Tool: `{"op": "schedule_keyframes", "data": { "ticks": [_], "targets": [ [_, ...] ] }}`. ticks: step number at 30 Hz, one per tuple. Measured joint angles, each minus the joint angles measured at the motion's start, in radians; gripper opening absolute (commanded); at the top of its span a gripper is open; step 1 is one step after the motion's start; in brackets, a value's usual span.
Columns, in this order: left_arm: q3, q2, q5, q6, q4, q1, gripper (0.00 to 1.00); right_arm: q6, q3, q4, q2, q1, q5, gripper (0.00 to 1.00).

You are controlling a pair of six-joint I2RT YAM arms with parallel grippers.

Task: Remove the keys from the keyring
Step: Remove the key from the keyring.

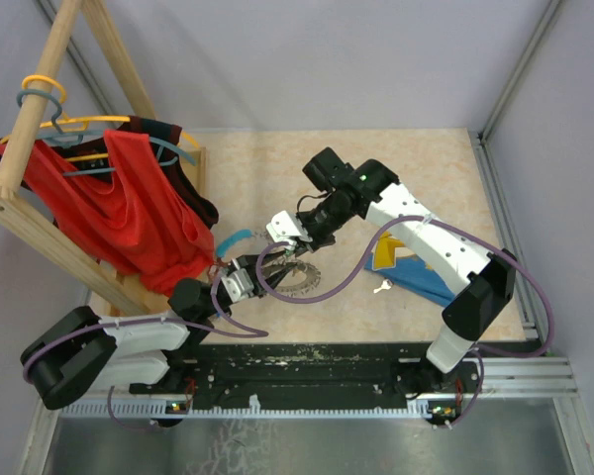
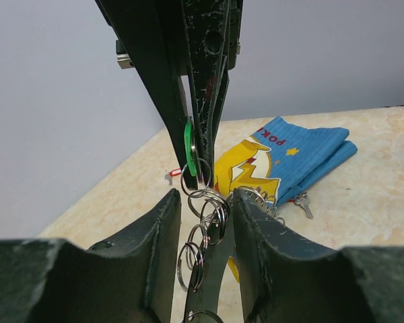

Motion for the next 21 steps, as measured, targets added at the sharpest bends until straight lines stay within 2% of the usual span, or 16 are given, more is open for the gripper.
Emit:
{"op": "schedule_keyframes", "data": {
  "ticks": [6, 21],
  "targets": [
    [0.0, 0.0, 0.0, 0.0, 0.0, 0.0, 0.34, 0.0, 0.0, 0.0, 0.0, 0.0, 0.0, 0.0],
    [0.0, 0.0, -0.012, 0.0, 0.0, 0.0, 0.3, 0.015, 0.0, 0.007, 0.0, 0.0, 0.003, 0.0]
  ]
}}
